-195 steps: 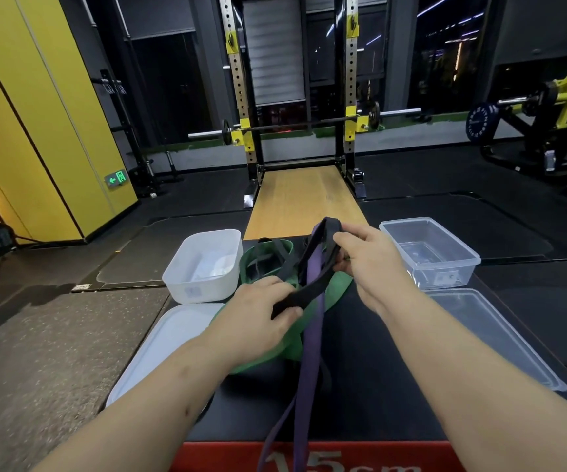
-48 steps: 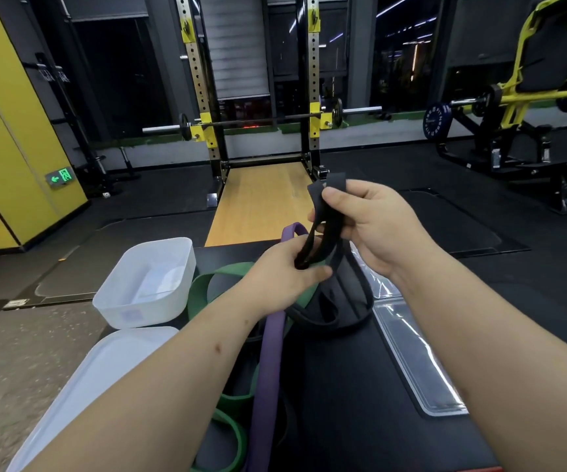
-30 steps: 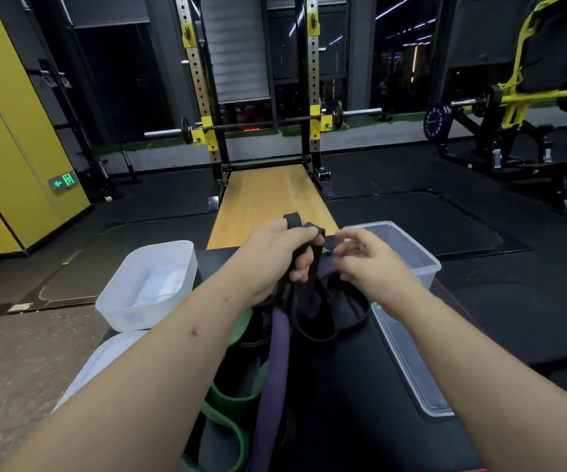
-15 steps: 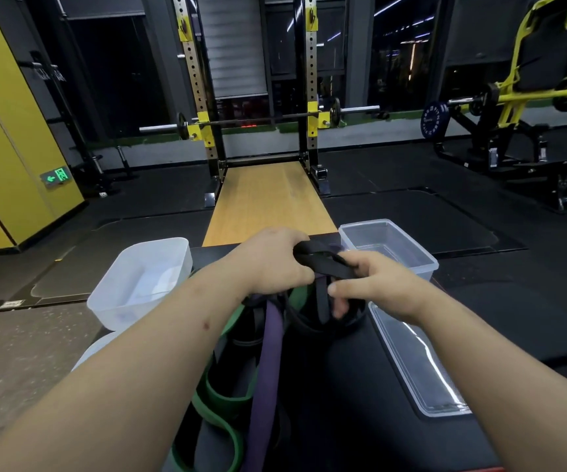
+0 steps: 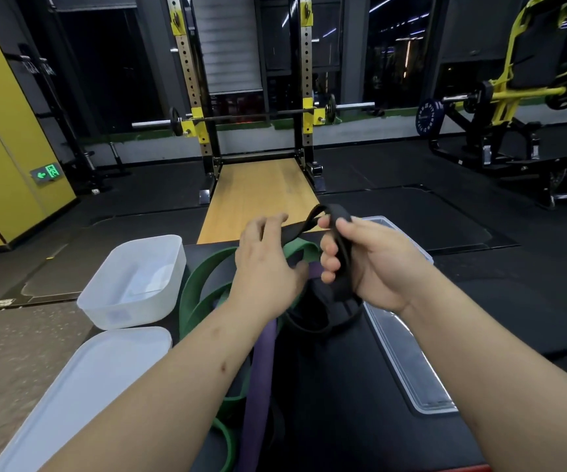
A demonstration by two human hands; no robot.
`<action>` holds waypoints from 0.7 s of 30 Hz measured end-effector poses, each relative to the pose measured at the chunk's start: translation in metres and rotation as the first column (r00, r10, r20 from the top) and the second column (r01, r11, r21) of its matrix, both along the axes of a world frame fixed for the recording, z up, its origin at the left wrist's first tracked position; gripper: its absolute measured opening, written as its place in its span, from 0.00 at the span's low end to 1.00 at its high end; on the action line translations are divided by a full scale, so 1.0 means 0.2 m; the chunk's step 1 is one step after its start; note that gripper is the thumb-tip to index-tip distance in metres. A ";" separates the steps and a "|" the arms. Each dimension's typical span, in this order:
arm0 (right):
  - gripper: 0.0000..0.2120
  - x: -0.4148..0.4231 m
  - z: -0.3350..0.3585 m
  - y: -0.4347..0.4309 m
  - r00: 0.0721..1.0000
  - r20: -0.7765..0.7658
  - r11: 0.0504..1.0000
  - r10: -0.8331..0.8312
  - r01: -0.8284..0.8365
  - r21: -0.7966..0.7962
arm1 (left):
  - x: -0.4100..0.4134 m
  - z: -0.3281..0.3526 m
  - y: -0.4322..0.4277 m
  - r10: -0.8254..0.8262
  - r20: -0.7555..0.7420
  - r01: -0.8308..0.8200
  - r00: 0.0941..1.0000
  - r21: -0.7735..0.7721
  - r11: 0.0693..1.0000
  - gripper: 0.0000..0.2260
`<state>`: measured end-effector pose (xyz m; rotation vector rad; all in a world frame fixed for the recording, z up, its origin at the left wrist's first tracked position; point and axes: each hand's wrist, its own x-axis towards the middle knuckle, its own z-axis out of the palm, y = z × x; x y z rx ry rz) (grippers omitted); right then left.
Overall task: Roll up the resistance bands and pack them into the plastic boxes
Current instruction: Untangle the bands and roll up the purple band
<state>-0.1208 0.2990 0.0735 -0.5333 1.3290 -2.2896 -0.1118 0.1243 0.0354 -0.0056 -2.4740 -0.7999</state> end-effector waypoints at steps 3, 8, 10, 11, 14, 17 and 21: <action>0.10 -0.02 0.07 -0.05 0.997 0.057 0.995 -0.053 0.058 -0.087 | 0.07 -0.03 0.01 -0.054 -0.060 0.064 0.997 0.171 0.983 0.10; 0.12 -0.04 0.17 -0.13 0.990 0.126 0.980 -0.065 0.087 -0.180 | 0.15 -0.02 0.05 -0.521 0.090 0.371 0.849 0.603 0.707 0.19; 0.13 -0.05 0.21 -0.14 0.987 0.146 0.972 -0.073 0.104 -0.211 | 0.17 -0.01 0.08 -0.567 0.089 0.402 0.819 0.617 0.676 0.10; 0.13 -0.06 0.22 -0.15 0.984 0.163 0.966 -0.074 0.111 -0.233 | 0.17 -0.01 0.09 -0.572 0.089 0.412 0.815 0.606 0.681 0.07; 0.14 -0.12 0.25 -0.15 0.978 0.170 0.960 -0.117 0.156 -0.234 | 0.17 -0.03 0.10 -0.597 0.093 0.459 0.797 0.551 0.697 0.09; 0.17 -0.20 0.21 -0.14 0.973 0.122 0.976 -0.194 0.203 -0.072 | 0.20 -0.03 0.11 -0.672 0.113 0.478 0.732 0.617 0.625 0.10; 0.30 -0.25 0.08 -0.10 0.970 0.082 0.934 -0.228 0.195 0.299 | 0.23 -0.01 0.14 -0.716 0.001 0.412 0.698 0.817 0.404 0.06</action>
